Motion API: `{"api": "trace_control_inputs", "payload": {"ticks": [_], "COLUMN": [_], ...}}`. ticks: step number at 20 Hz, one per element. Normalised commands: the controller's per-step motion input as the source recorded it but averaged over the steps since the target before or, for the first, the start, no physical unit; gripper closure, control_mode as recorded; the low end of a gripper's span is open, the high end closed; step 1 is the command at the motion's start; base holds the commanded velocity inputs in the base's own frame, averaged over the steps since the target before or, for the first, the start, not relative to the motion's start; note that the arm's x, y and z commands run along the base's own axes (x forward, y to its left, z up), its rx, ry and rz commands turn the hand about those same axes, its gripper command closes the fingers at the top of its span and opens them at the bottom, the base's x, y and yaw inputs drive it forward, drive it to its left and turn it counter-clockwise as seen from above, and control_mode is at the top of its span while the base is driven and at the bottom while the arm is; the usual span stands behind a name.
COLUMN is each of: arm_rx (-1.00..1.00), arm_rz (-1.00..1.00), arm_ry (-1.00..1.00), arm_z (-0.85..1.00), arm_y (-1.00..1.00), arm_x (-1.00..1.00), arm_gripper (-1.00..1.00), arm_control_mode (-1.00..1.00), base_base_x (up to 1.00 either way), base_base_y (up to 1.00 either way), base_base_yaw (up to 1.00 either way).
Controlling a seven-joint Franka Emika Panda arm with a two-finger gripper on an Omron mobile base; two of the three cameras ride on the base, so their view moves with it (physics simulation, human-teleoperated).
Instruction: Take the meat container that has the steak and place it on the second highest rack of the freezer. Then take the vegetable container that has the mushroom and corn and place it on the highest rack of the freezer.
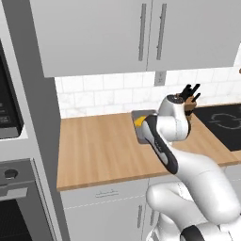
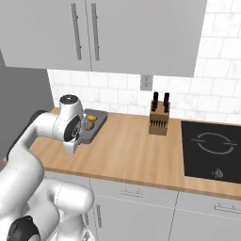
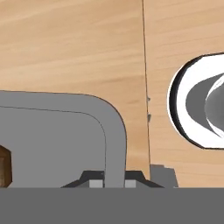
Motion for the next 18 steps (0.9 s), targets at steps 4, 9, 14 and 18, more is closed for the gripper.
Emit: {"api": "trace_control_inputs", "payload": {"ticks": [4, 9, 14, 18], "arm_rx": [0.00, -0.07, -0.11, -0.03], "arm_rz": [0.00, 0.00, 0.00, 0.00], "arm_ry": [0.00, 0.00, -0.05, -0.01], "arm_z": [0.47, 0.18, 0.01, 0.18], "arm_y": [-0.37, -0.13, 0.00, 0.00], "arm_x": [-0.01, -0.01, -0.01, -0.01], "arm_gripper": [1.00, 1.00, 1.00, 1.00], "arm_control_mode": [-1.00, -1.00, -1.00, -1.00], "base_base_x": [0.00, 0.00, 0.00, 0.00], "base_base_y": [0.00, 0.00, 0.00, 0.00], "base_base_yaw": [0.00, 0.00, 0.00, 0.00]}}
